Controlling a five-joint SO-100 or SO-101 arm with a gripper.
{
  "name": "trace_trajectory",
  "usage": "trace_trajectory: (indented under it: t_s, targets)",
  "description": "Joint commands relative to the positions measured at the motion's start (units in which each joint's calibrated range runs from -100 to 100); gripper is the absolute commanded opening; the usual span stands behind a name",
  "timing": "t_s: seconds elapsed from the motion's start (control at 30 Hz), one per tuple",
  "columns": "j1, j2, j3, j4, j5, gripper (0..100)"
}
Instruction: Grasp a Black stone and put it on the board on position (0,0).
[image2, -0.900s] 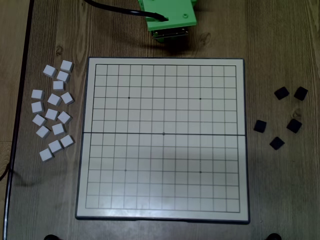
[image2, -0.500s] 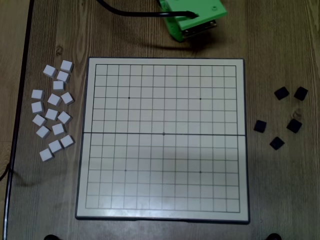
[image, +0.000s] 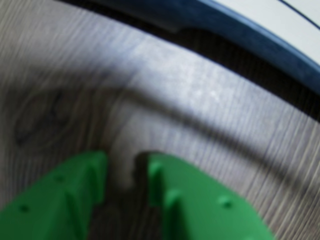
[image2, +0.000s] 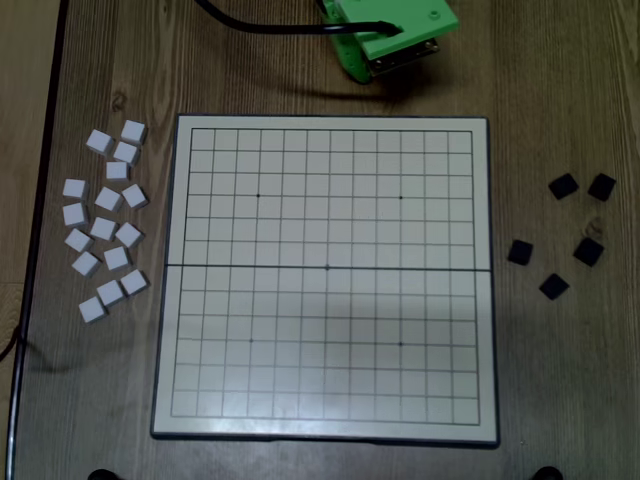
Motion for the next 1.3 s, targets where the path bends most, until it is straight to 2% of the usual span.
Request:
trace_trajectory:
  t_s: [0.0, 1.07, 1.27]
  targets:
    - [0.2, 0.5, 0.7, 3.8, 0.0, 8]
    - [0.3, 0.5, 0.7, 3.8, 0.0, 8]
    - [0.6, 0.5, 0.7, 3.8, -0.1, 11]
